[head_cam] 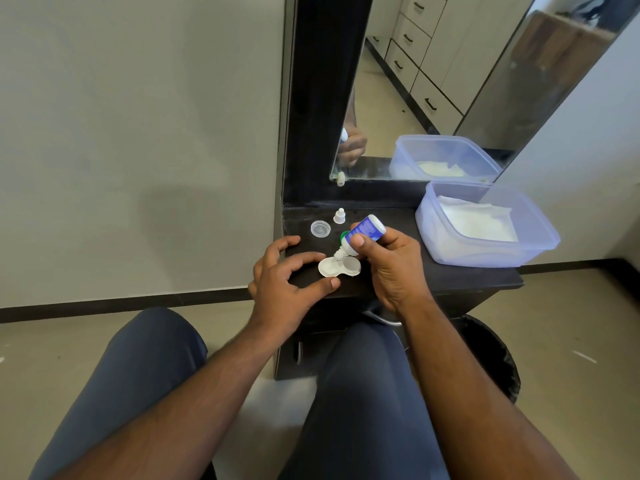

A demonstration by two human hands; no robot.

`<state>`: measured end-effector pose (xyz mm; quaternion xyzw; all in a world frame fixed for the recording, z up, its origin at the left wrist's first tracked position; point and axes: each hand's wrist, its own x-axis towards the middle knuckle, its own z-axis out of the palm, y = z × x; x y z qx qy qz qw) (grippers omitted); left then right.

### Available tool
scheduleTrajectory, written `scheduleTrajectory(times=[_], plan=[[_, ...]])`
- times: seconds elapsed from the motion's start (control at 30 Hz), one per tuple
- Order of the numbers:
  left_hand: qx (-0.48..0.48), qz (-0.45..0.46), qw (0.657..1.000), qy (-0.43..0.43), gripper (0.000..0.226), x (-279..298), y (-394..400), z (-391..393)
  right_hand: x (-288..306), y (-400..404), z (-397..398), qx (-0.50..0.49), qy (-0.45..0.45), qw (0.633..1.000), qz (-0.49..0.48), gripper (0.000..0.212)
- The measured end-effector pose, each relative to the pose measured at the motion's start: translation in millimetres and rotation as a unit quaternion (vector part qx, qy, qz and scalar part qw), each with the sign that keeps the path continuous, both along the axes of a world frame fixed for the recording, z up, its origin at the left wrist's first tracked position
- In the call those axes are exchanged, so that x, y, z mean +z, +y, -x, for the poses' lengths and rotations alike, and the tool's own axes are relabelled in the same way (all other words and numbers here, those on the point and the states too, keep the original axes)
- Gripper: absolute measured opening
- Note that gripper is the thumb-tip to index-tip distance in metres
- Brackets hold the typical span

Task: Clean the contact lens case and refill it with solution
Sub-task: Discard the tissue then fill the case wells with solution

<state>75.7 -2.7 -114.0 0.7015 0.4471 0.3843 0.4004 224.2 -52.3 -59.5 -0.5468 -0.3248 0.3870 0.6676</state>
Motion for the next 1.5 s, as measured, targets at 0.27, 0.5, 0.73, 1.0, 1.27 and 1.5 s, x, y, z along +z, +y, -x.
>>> scheduleTrajectory(times=[0.27,0.5,0.73,1.0,1.27,1.5], plan=[[0.006,-0.005,1.000,0.005,0.043,0.9,-0.6,-0.8,-1.2,0.2,-1.8,0.003,-0.012,1.000,-0.002,0.009],[0.003,-0.002,1.000,0.002,0.042,0.4,0.0,-0.4,-6.0,1.6,-5.5,0.002,-0.018,1.000,0.001,0.014],[0.001,-0.006,1.000,0.000,0.044,-0.4,-0.1,-0.3,-4.7,4.6,-5.9,-0.045,0.060,0.997,-0.031,0.018],[0.002,-0.015,1.000,-0.010,0.034,-0.8,-0.6,-0.8,-2.3,6.3,-8.1,-0.087,0.169,0.979,-0.069,0.026],[0.001,-0.012,1.000,-0.023,0.034,-2.4,-1.1,-2.4,-7.7,3.5,-5.9,-0.007,0.013,1.000,-0.003,0.015],[0.001,-0.012,0.999,-0.029,0.042,-4.0,-1.5,-2.6,-5.7,1.2,-5.2,-0.003,-0.037,0.999,0.015,0.015]])
